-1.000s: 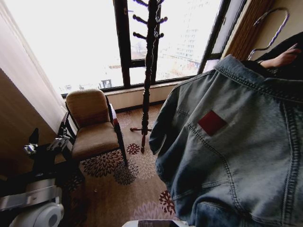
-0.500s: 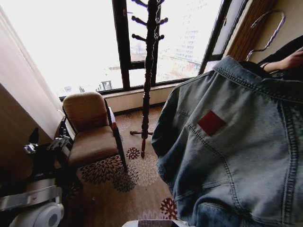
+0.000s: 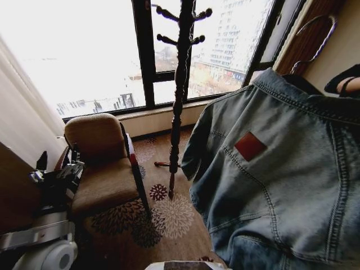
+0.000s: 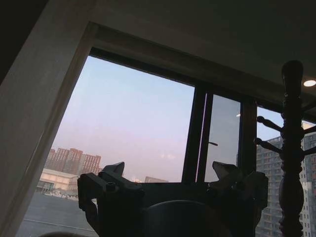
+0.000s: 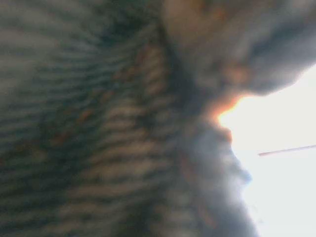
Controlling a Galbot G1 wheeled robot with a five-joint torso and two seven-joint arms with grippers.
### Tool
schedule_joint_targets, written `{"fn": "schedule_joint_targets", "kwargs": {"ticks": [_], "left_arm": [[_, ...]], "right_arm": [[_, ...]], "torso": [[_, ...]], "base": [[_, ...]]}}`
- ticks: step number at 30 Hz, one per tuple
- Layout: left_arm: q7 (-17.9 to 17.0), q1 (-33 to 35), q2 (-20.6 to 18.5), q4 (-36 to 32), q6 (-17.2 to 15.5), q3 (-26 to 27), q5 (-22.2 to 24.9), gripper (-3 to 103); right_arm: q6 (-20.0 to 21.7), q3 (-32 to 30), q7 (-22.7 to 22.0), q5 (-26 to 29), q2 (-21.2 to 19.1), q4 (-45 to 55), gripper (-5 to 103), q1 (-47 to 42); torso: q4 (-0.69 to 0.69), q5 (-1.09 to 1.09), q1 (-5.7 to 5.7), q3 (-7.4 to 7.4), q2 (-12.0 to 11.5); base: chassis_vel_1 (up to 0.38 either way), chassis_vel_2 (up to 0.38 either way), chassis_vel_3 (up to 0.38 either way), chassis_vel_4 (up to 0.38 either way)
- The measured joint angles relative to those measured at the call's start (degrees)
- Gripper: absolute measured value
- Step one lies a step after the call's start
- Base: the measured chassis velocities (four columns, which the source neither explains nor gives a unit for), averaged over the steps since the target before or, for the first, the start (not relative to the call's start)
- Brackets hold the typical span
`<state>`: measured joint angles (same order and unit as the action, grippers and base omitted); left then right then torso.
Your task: Pick up the clothes from the bed and hang them on the clothes hanger.
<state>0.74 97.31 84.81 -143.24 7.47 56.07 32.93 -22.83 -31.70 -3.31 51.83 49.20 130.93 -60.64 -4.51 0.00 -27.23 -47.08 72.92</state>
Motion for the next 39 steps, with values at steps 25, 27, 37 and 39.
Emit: {"fn": "schedule_joint_targets", "kwargs": {"ticks": [25, 27, 37, 39], "left_arm": [[0.2, -0.38, 0.08, 0.0, 0.33, -0.54, -0.26, 100], [0.21, -0.39, 0.09, 0.0, 0.37, -0.57, -0.27, 100], [0.29, -0.46, 0.09, 0.0, 0.56, -0.53, -0.3, 100], [0.3, -0.47, 0.09, 0.0, 0.59, -0.53, -0.3, 100]], "right_arm": [[-0.08, 0.18, 0.03, -0.65, 0.5, -0.26, 21, -0.45], [-0.08, 0.18, 0.03, -0.65, 0.49, -0.31, 21, -0.47], [-0.09, 0.44, -0.26, -1.24, 0.74, -0.46, 21, -0.52], [-0.09, 0.45, -0.41, -1.42, 0.69, -0.52, 21, -0.52]], "torso": [[0.01, 0.0, 0.02, 0.01, 0.01], [0.01, 0.0, 0.02, 0.01, 0.01], [-0.01, 0.0, 0.07, 0.03, 0.02], [-0.01, 0.01, 0.06, 0.02, 0.01]], "base": [[-0.163, 0.16, 0.161, -0.158], [-0.269, 0.294, 0.269, -0.285], [-0.266, 0.267, 0.266, -0.266], [-0.181, 0.224, 0.216, -0.241]]}}
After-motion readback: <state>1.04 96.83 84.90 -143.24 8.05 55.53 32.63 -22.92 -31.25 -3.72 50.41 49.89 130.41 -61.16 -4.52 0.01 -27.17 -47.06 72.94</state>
